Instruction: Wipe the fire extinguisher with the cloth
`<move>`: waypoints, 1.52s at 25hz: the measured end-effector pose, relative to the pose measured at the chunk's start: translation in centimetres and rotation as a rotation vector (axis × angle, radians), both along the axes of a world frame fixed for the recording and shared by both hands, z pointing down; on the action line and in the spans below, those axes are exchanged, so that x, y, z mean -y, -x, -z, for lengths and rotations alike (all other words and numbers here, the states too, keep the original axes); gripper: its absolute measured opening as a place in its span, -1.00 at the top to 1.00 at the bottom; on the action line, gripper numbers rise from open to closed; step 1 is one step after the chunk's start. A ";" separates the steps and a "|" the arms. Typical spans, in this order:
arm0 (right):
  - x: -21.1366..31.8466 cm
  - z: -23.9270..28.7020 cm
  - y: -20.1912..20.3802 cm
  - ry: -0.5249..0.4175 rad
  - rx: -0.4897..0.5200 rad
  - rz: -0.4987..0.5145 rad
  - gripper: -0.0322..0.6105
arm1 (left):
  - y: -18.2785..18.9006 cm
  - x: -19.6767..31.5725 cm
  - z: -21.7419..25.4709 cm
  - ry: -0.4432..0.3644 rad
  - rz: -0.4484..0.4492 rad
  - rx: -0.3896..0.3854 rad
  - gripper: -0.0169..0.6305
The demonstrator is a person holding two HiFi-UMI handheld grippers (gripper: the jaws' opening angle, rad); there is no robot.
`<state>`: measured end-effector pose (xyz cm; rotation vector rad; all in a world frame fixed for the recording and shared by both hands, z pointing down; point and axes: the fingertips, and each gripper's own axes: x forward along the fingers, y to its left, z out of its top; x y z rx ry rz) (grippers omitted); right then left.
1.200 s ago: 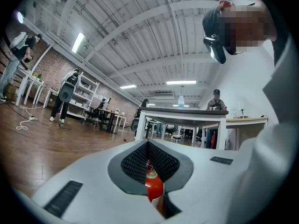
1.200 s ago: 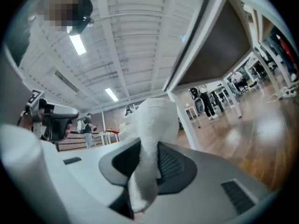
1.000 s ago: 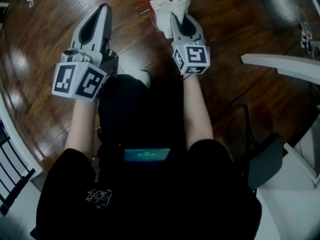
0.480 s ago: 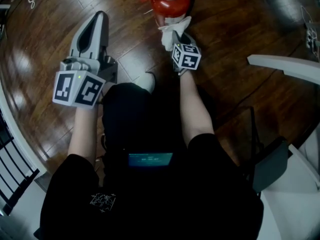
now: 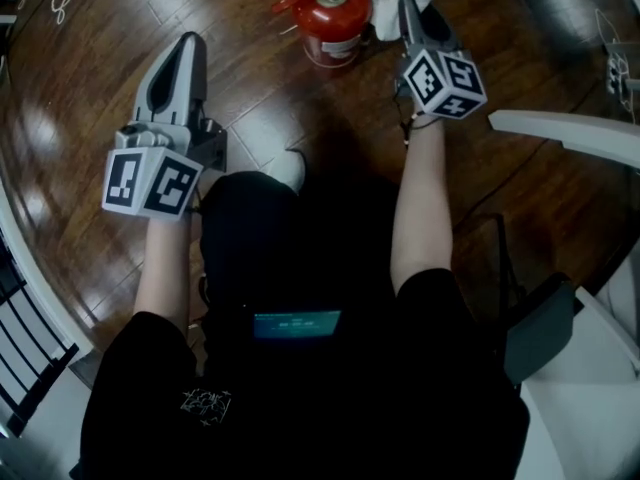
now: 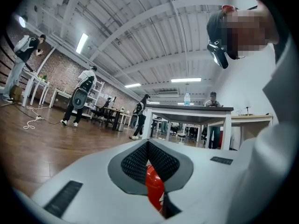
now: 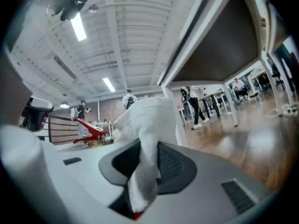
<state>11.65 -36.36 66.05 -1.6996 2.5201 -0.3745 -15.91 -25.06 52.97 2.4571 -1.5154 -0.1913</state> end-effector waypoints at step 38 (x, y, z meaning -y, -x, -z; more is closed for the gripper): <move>-9.7 -1.1 15.8 -0.024 -0.317 0.115 0.57 | -0.2 -2.1 -1.2 0.002 -0.004 -0.005 0.95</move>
